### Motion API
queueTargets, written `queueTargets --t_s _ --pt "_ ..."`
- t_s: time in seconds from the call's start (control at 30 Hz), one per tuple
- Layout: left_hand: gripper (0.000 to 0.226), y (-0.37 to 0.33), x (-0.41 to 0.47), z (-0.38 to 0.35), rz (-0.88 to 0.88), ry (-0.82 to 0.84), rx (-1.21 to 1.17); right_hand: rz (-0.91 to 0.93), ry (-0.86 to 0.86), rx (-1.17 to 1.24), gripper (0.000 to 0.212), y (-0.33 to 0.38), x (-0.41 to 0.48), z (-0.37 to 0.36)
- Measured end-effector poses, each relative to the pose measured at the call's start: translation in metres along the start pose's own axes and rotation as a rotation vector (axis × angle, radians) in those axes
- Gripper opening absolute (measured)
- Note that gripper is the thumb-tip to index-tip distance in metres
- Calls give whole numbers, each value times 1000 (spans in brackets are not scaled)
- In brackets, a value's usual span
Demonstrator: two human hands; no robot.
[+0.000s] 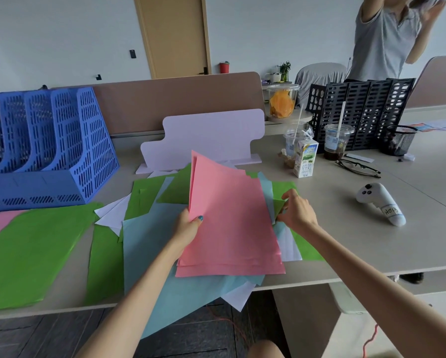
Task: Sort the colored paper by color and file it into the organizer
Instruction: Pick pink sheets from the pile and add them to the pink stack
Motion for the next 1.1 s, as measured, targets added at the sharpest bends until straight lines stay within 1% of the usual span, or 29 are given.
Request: queueTargets --t_s 0.17,0.23,0.37,0.43,0.5,0.6,0.67,0.73,0.77,0.83,0.9,0.97,1.03,1.1 --pt "37 2 2 1 0 18 -1 -269 70 377 51 -14 7 -8" --pt "38 2 2 0 -2 20 -4 -327 74 515 50 -16 8 -7" --pt "37 2 3 0 -7 26 -21 -322 89 647 54 -11 14 -2" --pt "37 3 3 -1 -10 29 -27 -307 114 660 56 -10 15 -1" --pt "37 3 3 -1 -10 31 -33 -275 117 678 58 -8 14 0" --pt "37 5 4 0 1 34 -37 -210 116 770 59 -1 10 3" --pt "37 6 4 0 4 35 -41 -239 95 924 55 0 5 1" --pt "37 7 6 0 7 31 -36 -363 82 1209 50 -3 -1 -8" --pt "36 7 6 0 8 30 -34 -415 79 1328 42 -4 -5 -12" --pt "36 8 6 1 8 30 -36 -455 108 1374 20 -5 -11 -20" --pt "37 8 6 1 7 29 -43 -453 137 1377 21 -4 -14 -24" --pt "39 8 6 1 14 32 -59 -486 145 1484 15 -1 -16 -26" --pt "40 7 5 1 20 38 -74 -569 141 1617 11 0 -18 -30" --pt "40 6 4 1 19 41 -94 -637 136 1692 11 1 -21 -33"
Point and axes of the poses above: each hand's wrist, its own x-axis towards the middle knuckle, its own z-axis out of the back of the hand, y = z × x, the point moved 8 cm from there along x, towards the middle knuckle, and after that the axes turned 1 degree about -x, right-handed, at the moved point
